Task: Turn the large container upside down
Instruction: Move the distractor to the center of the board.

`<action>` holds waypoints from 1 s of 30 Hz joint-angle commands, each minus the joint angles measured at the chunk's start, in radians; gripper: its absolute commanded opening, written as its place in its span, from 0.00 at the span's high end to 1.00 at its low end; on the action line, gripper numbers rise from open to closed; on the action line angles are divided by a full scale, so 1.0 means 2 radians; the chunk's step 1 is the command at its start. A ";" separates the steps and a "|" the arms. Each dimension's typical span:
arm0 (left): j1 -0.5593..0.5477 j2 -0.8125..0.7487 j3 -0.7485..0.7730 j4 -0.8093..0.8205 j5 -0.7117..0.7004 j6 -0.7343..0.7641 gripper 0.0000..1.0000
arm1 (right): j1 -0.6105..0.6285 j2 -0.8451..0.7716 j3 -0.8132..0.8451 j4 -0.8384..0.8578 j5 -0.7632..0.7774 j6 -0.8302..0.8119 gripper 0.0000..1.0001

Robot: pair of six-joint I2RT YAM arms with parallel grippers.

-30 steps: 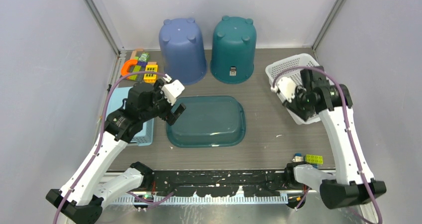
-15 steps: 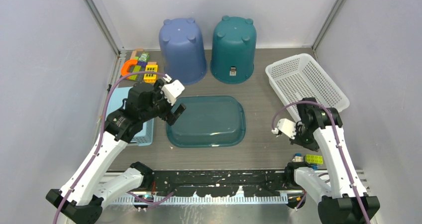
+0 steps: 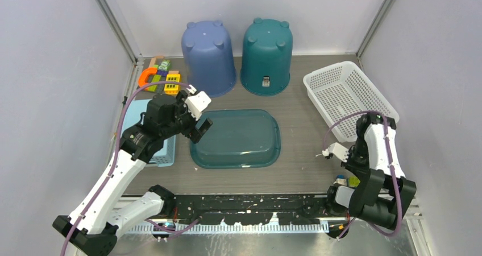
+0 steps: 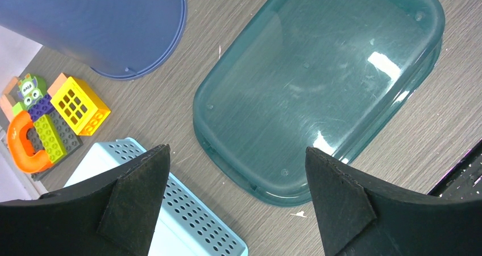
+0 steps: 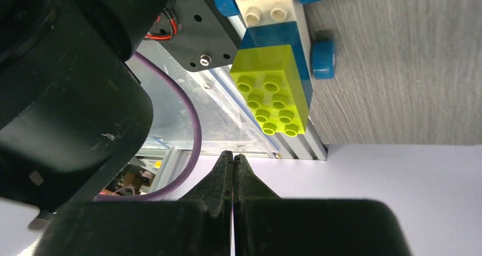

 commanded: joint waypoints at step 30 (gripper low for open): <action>0.003 0.029 0.029 0.003 0.000 0.004 0.10 | -0.052 -0.053 -0.088 0.196 -0.159 -0.160 0.99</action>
